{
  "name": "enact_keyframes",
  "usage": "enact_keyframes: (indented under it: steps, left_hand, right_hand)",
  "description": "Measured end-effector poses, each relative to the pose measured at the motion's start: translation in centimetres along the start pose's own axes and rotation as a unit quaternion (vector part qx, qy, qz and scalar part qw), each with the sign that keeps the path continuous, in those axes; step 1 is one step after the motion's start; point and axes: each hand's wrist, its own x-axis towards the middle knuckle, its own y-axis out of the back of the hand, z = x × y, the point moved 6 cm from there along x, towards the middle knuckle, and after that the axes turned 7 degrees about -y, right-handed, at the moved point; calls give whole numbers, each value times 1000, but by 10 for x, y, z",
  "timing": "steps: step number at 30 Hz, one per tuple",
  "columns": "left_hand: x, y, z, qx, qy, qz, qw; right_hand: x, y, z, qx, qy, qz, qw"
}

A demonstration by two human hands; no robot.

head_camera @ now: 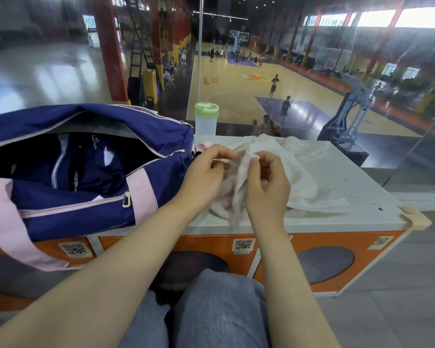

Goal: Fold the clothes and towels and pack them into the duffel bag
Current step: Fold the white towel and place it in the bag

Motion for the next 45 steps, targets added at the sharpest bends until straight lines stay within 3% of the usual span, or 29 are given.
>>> enact_keyframes:
  steps: [8,12,17,23,28,33,36,38,42,45]
  left_hand:
    - [7,2,-35,135,79,-42,987]
    - [16,4,-25,177,36,-45,982]
    - [39,-3,8,211,-24,-122,969]
    - [57,-5,29,309,-61,-155,936]
    - [71,12,54,496,-123,-132,849]
    - [83,19,82,718,-181,-129,659]
    - [91,26,101,782,-193,-124,579]
    - [96,33,115,792,-195,-123,565]
    - [102,49,134,781,-137,-144,592]
    - [102,62,132,790,-104,-157,583]
  right_hand:
    - [59,13,-43,-171,38,-159,972]
    - [94,26,-76,-235,89,-197,948]
    - [135,44,-128,-333,174,-193,906]
    - [164,58,-173,-308,165,-154,924]
    - [176,69,-201,-266,186,-119,938]
    - [187,79,-216,-255,194,-87,943]
    - [193,87,-225,-274,198,-60,939]
    - [199,94,-226,-293,193,-42,936]
    - [212,108,-221,-327,155,-17,932]
    - [218,120,-224,-313,124,22,941]
